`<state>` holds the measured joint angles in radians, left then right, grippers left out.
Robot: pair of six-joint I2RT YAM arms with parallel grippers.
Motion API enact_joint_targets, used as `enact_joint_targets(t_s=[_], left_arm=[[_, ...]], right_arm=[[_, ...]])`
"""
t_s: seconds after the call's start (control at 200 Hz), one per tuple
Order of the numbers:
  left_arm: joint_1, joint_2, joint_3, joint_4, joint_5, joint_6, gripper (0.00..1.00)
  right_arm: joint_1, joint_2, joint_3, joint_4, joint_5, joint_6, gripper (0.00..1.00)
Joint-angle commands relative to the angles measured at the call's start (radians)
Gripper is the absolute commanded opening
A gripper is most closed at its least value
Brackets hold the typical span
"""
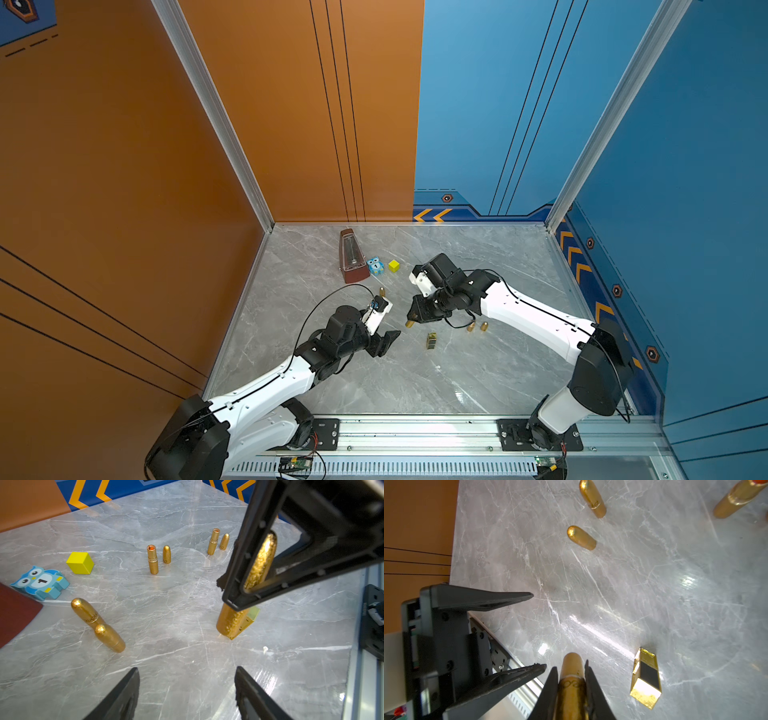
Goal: Open the lipstick cap
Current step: Open the cover of the lipstick.
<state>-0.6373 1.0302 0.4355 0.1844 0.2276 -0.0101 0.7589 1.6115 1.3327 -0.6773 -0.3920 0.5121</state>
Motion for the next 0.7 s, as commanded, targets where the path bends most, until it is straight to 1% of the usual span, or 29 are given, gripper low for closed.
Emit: enact_joint_targets(t_s=[0.0,0.055,0.25,0.335,0.571,0.696], left_arm=[[0.010,0.003,-0.006,0.053,0.108,0.030,0.69],[0.010,0.006,-0.009,0.068,0.134,0.033,0.66],[0.011,0.023,0.013,0.078,0.171,0.033,0.54],[0.007,0.030,0.026,0.079,0.200,0.031,0.49],[-0.001,0.033,0.046,0.081,0.256,0.022,0.46],[-0.007,0.048,0.063,0.082,0.250,0.022,0.41]], right_arm=[[0.000,-0.043,-0.028,0.002,-0.108,0.012,0.15],[0.000,-0.052,-0.031,0.007,-0.118,0.016,0.15],[-0.002,-0.069,-0.047,0.040,-0.176,0.040,0.15],[-0.005,-0.075,-0.046,0.042,-0.173,0.045,0.15],[-0.018,-0.076,-0.041,0.052,-0.147,0.056,0.15],[-0.020,-0.079,-0.050,0.093,-0.197,0.077,0.15]])
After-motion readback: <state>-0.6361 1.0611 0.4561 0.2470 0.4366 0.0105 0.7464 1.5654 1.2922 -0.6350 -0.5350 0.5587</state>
